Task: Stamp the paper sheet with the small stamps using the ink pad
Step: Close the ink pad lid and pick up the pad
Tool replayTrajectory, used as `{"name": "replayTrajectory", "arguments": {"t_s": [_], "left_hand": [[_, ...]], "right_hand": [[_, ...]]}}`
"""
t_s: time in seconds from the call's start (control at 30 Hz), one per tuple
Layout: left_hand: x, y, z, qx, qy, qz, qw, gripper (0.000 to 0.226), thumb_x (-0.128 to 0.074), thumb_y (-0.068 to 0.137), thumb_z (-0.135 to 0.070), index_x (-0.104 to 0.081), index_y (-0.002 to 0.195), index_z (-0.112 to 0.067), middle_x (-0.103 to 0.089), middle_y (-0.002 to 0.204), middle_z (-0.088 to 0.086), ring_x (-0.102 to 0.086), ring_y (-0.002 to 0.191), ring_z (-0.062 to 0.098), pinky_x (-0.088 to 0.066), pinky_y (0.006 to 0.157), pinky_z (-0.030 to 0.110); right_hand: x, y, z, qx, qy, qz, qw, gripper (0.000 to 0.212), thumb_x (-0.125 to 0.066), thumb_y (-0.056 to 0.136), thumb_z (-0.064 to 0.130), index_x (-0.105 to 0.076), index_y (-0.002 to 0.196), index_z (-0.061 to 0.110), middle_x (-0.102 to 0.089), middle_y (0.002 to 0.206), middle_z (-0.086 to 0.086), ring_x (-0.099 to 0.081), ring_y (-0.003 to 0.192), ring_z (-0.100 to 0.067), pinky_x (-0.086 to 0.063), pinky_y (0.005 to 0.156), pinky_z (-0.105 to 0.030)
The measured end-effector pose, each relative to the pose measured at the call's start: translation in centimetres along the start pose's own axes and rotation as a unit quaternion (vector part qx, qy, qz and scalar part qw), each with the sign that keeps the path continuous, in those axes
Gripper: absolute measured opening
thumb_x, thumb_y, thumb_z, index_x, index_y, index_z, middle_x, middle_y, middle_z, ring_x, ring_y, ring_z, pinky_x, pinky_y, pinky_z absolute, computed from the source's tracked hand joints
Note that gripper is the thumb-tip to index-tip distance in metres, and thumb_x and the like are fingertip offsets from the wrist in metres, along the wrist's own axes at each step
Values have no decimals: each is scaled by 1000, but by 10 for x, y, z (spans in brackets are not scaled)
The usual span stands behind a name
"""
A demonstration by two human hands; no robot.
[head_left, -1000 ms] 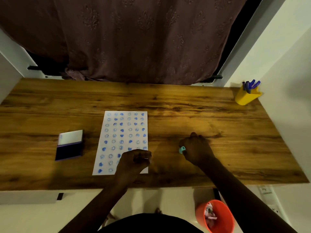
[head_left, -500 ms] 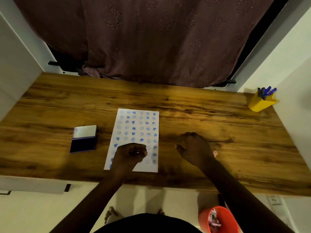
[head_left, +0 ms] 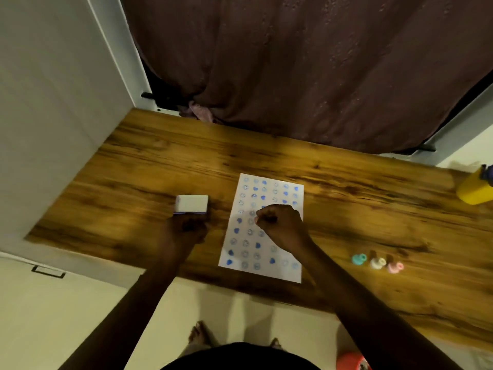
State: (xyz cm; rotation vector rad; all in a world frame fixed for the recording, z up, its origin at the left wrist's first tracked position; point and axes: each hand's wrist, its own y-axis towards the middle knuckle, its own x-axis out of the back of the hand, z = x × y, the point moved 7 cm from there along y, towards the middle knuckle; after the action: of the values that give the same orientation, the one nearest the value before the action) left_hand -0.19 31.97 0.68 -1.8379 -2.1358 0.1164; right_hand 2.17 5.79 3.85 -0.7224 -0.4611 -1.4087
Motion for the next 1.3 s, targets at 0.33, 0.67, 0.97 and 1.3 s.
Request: {"name": "replayTrajectory", "arguments": {"t_s": [0.33,0.67,0.97,1.3], "left_hand": [[88,61,31,10,86,-47,995,13,-77,71,-17,-74,79,-27,-76,90,17,-75,90,41,-61,85,61],[88,93,25,-18,175,-2,984,19,-70,83,1,-82,94,-8,-81,85,19,-77,74,32,-64,68,46],[78,107,24,-8,234,51,971,18,-73,86,-8,-82,101,-8,-82,95,16,-79,87,32,-64,80,53],[74,105,29,-17,236,63,970,24,-69,90,-7,-80,110,-13,-82,103,13,-78,87,29,-65,78,48]], "right_hand": [[-82,48,51,-39,37,43,998,20,-76,89,26,-80,106,15,-80,103,-5,-75,97,-21,-60,92,-41],[-125,75,64,-76,2,5,997,16,-73,90,20,-79,104,15,-78,111,-8,-74,99,-26,-60,82,-33],[-134,77,69,-87,-21,-28,996,13,-74,88,12,-77,101,11,-77,110,-9,-72,103,-26,-59,87,-34],[-139,70,67,-104,-24,-29,994,23,-67,92,14,-73,114,15,-74,121,-6,-69,112,-27,-47,78,-25]]}}
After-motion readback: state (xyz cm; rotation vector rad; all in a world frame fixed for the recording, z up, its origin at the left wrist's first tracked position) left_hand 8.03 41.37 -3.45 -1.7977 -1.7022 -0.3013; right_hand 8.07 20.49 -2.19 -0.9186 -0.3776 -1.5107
